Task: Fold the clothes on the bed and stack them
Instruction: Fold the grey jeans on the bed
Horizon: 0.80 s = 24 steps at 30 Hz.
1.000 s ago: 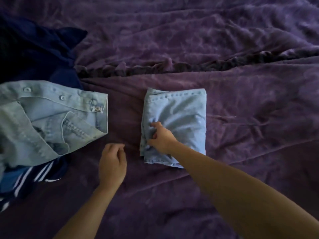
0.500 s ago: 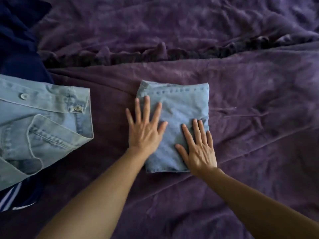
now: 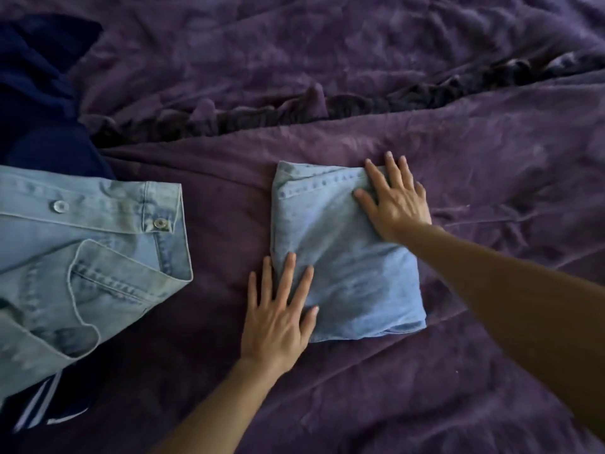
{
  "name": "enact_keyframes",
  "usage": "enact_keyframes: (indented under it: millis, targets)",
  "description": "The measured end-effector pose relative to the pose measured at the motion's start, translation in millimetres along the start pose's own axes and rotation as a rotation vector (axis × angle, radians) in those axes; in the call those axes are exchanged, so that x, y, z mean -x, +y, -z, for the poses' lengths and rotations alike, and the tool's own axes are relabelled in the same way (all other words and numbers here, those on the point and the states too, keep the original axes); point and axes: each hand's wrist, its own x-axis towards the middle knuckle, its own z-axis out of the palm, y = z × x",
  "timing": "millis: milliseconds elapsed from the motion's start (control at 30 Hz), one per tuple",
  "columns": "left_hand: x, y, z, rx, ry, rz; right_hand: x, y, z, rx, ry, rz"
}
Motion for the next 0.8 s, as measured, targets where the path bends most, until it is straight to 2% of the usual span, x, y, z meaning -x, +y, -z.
enact_keyframes:
  millis: [67, 133, 233, 333, 400, 467, 633, 700, 800]
  targets:
    - [-1.2, -8.7, -1.7, 0.024, 0.013, -0.016, -15.5, 1.7, 0.4, -0.022, -0.087, -0.019]
    - [-18.2, -11.6, 8.8, 0.092, 0.08, -0.011, -15.6, 2.6, 6.0, -0.084, -0.08, -0.023]
    - [-66.6, -19.3, 43.7, 0.282, 0.189, 0.146, -4.2, 5.0, 18.0, -0.295, -0.001, -0.104]
    - [-134.1, -31.5, 88.3, 0.471, 0.076, 0.34, 6.1, 11.3, 36.8, -0.612, -0.042, -0.251]
    - [-156.8, -32.9, 109.2, 0.521, -0.053, 0.393, 16.6, 12.5, 51.6, -0.739, -0.05, -0.271]
    - [-155.8, -25.3, 127.5, 0.573, -0.12, 0.355, 38.8, 15.9, 68.8, -0.8, -0.038, -0.24]
    - [-112.6, 19.3, 183.0, 0.597, -0.107, 0.166, 115.6, 56.3, 104.6, -1.035, -0.085, -0.194]
    - [-94.3, 49.3, 208.8, 0.565, -0.104, 0.06, 145.0, 77.7, 121.3, -0.974, -0.073, -0.137]
    - [-75.7, 106.1, 243.4, 0.462, -0.085, -0.046, 186.5, 113.3, 149.9, -0.732, 0.011, -0.082]
